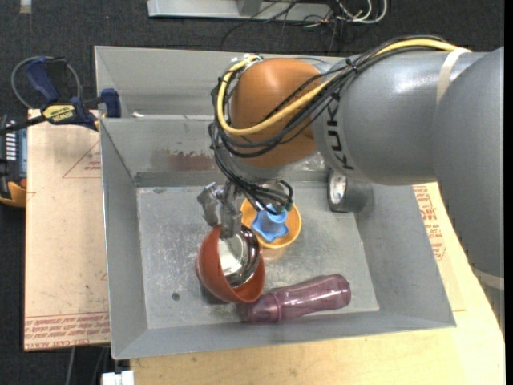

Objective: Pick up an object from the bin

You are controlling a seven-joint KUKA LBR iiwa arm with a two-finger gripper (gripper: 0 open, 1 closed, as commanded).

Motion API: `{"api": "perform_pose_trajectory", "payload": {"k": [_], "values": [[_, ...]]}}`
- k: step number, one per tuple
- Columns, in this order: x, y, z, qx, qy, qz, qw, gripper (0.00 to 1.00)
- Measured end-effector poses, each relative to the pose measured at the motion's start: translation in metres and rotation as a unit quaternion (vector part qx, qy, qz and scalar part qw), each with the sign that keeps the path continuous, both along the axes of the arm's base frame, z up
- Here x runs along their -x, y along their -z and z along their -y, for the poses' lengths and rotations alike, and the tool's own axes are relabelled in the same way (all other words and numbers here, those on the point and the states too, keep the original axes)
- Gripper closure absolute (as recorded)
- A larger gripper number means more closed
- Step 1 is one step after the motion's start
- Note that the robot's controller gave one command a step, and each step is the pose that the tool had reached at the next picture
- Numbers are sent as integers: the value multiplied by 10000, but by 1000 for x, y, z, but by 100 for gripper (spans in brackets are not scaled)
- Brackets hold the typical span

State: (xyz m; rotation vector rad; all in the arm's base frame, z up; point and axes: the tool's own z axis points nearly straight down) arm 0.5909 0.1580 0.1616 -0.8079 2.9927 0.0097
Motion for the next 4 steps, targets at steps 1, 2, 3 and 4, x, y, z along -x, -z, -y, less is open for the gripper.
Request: {"api": "perform_pose_trajectory", "payload": {"k": [1, 2, 3, 4], "values": [[20, -18, -5, -10, 93, -74, 9999, 100], [34, 11, -24, -119, 488, 98, 9987, 100], [63, 16, 17, -25, -696, 93, 9975, 100], [89, 73, -25, -26, -951, 70, 9954, 100]]}}
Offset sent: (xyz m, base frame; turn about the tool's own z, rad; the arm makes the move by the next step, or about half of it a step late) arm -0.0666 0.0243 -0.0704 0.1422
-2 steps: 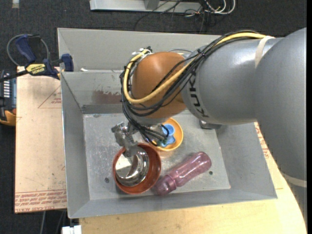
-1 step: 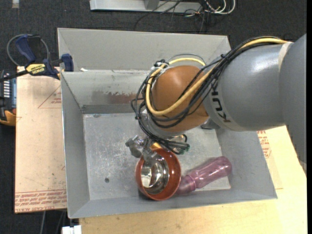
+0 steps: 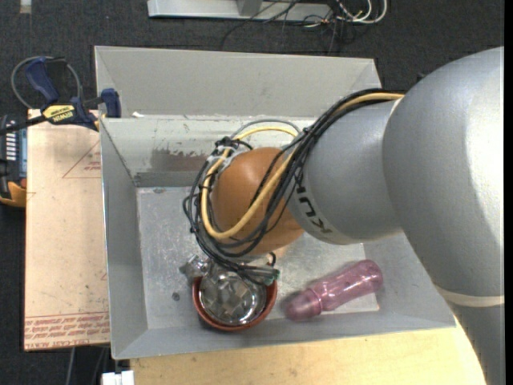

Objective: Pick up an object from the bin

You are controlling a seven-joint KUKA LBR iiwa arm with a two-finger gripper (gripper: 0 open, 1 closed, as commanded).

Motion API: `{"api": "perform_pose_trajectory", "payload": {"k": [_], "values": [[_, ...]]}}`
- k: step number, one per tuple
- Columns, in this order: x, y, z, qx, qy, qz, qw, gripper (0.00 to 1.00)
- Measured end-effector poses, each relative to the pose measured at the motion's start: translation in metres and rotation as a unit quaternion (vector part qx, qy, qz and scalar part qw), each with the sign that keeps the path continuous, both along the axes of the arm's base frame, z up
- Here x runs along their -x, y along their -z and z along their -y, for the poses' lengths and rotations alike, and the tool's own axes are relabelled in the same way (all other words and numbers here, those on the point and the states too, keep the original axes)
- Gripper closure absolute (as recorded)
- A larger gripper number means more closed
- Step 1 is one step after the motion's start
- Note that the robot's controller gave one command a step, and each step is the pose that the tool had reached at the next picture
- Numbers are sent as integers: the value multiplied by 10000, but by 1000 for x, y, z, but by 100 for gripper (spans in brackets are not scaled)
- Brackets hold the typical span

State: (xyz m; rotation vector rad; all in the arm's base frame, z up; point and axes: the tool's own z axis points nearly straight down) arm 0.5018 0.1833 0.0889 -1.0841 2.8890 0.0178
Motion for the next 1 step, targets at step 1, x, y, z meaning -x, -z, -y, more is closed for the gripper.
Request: {"api": "perform_pose_trajectory", "payload": {"k": [1], "values": [[-24, -105, 26, 1, 81, 36, 10000, 100]]}}
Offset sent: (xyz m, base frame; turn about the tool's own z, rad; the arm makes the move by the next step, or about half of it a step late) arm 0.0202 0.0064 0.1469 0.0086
